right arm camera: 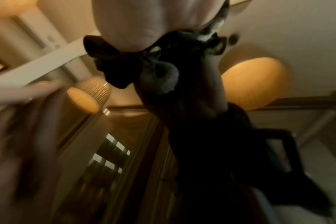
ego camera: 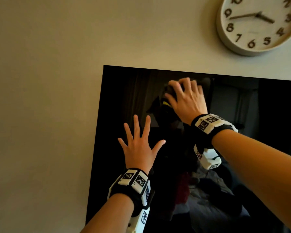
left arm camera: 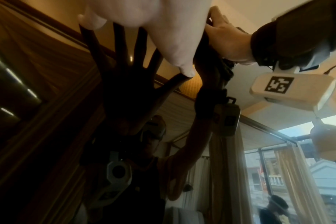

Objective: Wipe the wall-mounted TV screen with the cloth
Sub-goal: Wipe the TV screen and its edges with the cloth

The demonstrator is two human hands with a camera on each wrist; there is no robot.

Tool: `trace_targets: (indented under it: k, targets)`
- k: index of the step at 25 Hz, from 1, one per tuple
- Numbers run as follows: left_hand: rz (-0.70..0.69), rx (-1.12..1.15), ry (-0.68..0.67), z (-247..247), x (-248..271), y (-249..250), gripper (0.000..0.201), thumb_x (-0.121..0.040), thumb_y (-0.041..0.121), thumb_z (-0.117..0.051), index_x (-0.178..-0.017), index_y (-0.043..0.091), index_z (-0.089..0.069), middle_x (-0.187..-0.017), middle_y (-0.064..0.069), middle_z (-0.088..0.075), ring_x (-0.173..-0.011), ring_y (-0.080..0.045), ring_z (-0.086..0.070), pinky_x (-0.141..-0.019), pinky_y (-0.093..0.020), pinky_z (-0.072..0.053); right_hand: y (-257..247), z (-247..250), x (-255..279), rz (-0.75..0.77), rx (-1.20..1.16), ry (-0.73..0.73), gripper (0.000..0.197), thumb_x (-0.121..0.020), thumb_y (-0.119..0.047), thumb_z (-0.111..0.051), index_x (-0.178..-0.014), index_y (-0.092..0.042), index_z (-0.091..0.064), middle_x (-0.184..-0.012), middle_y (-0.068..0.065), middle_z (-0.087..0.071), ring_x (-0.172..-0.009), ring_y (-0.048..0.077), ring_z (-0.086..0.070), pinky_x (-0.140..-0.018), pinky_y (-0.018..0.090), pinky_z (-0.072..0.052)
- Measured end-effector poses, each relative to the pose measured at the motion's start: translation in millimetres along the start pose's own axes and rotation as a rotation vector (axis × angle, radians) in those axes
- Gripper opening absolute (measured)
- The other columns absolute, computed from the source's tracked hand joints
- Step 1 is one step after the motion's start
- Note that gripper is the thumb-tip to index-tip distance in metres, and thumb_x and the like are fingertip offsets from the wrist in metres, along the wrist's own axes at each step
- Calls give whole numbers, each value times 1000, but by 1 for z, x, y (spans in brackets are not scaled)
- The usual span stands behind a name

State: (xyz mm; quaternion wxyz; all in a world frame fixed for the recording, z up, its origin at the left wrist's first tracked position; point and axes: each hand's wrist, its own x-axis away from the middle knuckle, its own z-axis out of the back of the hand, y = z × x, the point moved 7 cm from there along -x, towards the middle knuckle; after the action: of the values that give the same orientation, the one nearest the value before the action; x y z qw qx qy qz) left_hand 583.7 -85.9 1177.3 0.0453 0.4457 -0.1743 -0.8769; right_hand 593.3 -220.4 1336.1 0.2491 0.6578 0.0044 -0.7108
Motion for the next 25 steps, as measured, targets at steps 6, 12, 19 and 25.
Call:
trace_targets:
  k: [6, 12, 19, 25]
  targets:
    - [-13, -43, 107, -3, 1, -2, 86, -82, 83, -20, -153, 40, 3, -165, -4, 0, -150, -40, -7, -109, -67, -27, 14, 7, 11, -61, -11, 42, 39, -93, -45, -49, -123, -20, -48, -111, 14, -49, -95, 34, -45, -80, 44, -37]
    - [-28, -44, 145, -4, 0, -2, 87, -81, 82, -25, -155, 37, -11, -164, -7, -14, -147, -42, -18, -102, -70, -33, 44, 18, 15, -231, -31, 94, 40, -92, -46, -47, -123, -20, -47, -113, 15, -48, -97, 33, -43, -81, 44, -35]
    - [19, 23, 107, 0, 2, 1, 90, -80, 85, -28, -154, 40, -4, -165, -3, -2, -149, -43, -5, -108, -72, -27, 77, 29, 22, -284, -37, 101, 41, -93, -46, -48, -124, -21, -46, -114, 15, -47, -99, 34, -43, -83, 45, -35]
    - [-19, 24, 183, 8, -1, 54, 89, -79, 86, -27, -154, 41, -7, -165, -3, -9, -148, -44, -6, -111, -69, -21, 121, 41, 29, -441, -68, 124, 42, -92, -47, -48, -124, -21, -45, -116, 16, -46, -102, 36, -42, -84, 46, -34]
